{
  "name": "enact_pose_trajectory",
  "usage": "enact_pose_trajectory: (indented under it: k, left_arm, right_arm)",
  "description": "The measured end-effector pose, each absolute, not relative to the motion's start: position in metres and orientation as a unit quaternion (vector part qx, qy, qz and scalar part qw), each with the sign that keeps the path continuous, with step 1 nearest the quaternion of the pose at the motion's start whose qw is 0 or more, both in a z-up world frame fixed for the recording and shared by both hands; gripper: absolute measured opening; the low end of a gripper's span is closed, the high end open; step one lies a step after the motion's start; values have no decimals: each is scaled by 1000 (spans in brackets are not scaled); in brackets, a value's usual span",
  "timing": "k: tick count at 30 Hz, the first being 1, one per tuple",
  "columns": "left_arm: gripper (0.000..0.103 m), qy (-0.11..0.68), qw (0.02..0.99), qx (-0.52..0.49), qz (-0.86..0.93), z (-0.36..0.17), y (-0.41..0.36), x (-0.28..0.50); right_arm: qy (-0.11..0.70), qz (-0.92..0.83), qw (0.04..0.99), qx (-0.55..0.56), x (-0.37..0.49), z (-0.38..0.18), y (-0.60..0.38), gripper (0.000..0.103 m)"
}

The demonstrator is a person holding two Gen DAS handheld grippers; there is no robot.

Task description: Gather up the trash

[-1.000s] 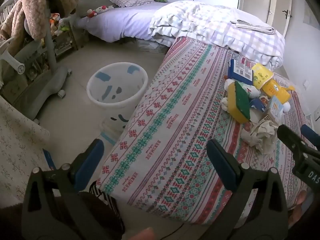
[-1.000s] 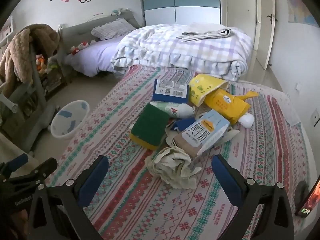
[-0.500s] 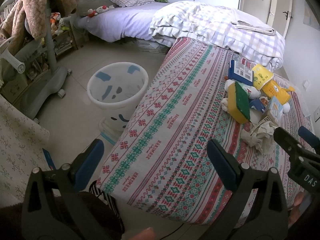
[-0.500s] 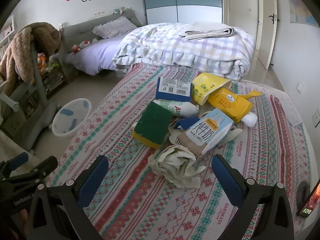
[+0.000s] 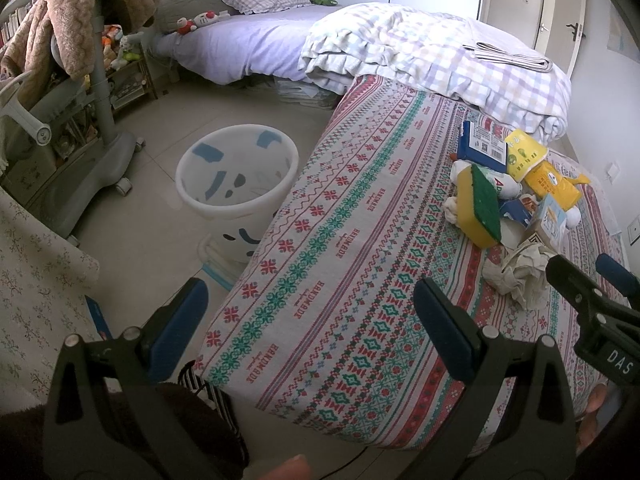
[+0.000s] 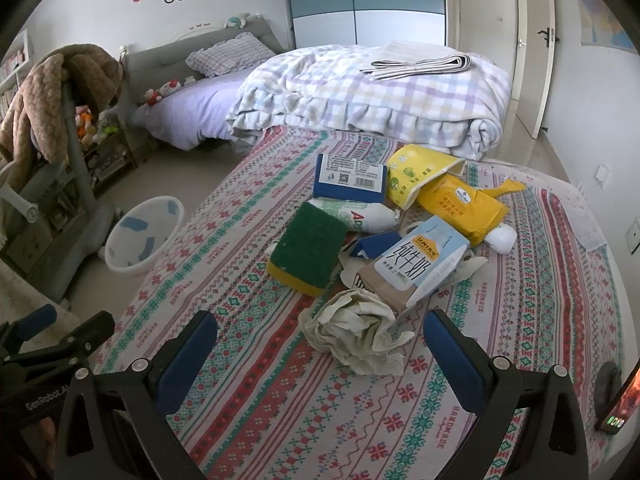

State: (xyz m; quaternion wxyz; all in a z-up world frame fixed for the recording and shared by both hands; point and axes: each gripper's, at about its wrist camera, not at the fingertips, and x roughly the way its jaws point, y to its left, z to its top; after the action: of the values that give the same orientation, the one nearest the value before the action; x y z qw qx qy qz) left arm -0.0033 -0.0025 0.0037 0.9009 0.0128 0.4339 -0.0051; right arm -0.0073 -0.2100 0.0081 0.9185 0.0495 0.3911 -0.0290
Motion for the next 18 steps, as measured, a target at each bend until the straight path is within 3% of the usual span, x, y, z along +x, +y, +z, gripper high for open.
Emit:
enact_pose_trajectory:
  k: [18]
  left_arm:
    - [102,435,900,11,-6,3,0,-3]
  right_arm:
    - [391,-29,918,50,-7,8,-210,103]
